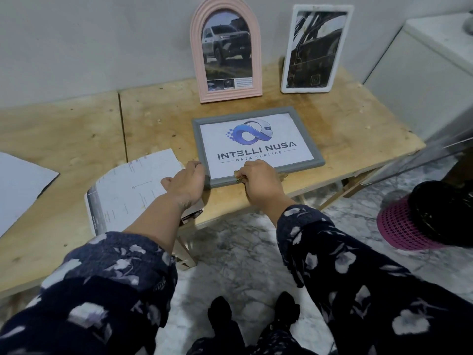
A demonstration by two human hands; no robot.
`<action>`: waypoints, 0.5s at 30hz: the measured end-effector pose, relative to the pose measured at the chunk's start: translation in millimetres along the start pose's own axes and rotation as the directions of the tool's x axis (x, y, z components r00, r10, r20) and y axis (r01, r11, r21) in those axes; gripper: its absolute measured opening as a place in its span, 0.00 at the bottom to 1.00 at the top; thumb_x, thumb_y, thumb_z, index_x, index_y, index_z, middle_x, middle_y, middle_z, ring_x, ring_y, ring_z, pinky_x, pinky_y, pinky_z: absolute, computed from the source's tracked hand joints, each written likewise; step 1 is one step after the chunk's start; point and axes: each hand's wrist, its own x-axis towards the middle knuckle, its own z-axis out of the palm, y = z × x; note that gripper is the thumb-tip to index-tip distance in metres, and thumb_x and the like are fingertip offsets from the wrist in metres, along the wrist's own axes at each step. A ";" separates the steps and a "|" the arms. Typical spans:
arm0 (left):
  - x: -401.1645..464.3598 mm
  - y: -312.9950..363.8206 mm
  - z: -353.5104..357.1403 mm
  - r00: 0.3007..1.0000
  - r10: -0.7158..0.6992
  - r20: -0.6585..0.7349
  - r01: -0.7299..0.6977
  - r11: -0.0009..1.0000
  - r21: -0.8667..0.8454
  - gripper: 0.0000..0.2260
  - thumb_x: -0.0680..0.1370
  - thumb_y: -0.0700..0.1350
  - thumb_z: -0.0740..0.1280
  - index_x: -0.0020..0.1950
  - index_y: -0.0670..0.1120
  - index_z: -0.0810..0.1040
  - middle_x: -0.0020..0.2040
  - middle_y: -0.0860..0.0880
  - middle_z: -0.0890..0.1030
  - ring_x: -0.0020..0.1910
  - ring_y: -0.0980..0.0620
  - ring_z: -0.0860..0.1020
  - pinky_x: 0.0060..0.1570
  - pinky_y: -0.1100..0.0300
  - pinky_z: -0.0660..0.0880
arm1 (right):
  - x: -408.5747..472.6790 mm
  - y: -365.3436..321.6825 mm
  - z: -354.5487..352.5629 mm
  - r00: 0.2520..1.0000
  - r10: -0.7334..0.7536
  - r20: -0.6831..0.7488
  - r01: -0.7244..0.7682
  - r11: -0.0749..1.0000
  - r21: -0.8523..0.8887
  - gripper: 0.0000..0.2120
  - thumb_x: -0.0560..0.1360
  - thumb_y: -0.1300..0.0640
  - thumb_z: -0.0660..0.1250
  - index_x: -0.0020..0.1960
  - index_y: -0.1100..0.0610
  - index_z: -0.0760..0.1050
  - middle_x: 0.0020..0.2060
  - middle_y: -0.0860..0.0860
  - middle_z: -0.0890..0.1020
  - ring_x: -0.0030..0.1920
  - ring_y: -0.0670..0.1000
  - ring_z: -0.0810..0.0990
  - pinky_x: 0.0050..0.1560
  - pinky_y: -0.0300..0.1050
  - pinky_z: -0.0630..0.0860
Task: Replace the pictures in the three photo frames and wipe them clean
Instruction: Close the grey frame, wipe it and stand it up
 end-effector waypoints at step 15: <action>-14.1 9.5 -13.7 0.989 -0.065 0.132 0.085 0.984 -0.155 0.20 0.82 0.49 0.42 0.67 0.48 0.67 0.62 0.42 0.72 0.51 0.46 0.61 0.61 0.53 0.56 | 3.9 -36.3 12.0 0.996 -0.085 0.013 0.085 0.996 0.001 0.17 0.75 0.67 0.59 0.57 0.55 0.80 0.49 0.52 0.80 0.53 0.56 0.74 0.47 0.46 0.72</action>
